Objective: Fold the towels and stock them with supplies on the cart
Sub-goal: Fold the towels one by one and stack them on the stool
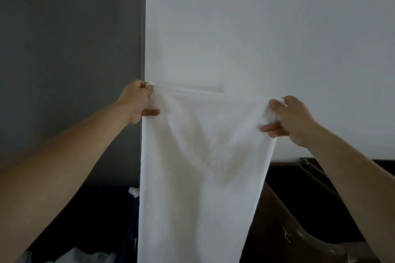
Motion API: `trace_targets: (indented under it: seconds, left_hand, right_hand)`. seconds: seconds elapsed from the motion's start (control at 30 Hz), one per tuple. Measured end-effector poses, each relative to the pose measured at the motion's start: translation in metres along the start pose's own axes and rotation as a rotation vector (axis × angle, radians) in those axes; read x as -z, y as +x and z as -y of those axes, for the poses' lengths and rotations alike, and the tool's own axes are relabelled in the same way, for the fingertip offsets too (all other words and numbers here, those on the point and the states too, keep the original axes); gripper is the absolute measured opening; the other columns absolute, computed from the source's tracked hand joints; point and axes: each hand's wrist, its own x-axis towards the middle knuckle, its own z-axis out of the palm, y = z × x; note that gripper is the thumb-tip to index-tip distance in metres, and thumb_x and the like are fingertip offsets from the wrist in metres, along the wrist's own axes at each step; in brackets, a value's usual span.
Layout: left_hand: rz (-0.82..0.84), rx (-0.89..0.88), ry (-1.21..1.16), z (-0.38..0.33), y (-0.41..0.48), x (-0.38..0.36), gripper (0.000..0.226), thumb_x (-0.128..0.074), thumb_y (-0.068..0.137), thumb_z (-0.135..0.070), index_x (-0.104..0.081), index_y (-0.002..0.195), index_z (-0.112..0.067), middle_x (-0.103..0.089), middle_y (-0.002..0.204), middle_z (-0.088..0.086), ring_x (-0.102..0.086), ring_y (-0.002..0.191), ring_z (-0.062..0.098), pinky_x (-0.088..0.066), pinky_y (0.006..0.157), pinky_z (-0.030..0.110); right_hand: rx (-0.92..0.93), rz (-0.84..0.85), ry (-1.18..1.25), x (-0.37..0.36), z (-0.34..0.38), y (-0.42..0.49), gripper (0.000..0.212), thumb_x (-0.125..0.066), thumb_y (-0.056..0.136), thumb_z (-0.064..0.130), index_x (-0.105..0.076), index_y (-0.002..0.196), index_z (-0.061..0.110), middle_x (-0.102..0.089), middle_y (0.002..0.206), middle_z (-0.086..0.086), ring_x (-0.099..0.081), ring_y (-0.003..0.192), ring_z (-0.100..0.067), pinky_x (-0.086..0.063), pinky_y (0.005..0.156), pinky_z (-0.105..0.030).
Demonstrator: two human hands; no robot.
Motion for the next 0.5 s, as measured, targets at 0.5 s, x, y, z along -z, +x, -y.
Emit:
trace_targets:
  seconds: [0.5]
  left_hand:
    - [0.089, -0.339, -0.092, 0.013, -0.003, 0.024, 0.028, -0.061, 0.090, -0.001, -0.076, 0.082, -0.023, -0.075, 0.086, -0.004, -0.070, 0.078, 0.013, -0.057, 0.066, 0.021]
  right_hand:
    - [0.347, -0.283, 0.165, -0.016, -0.013, -0.014, 0.025, -0.083, 0.068, 0.017, -0.070, 0.088, 0.011, -0.075, 0.076, -0.012, -0.075, 0.069, -0.032, -0.062, 0.066, -0.042]
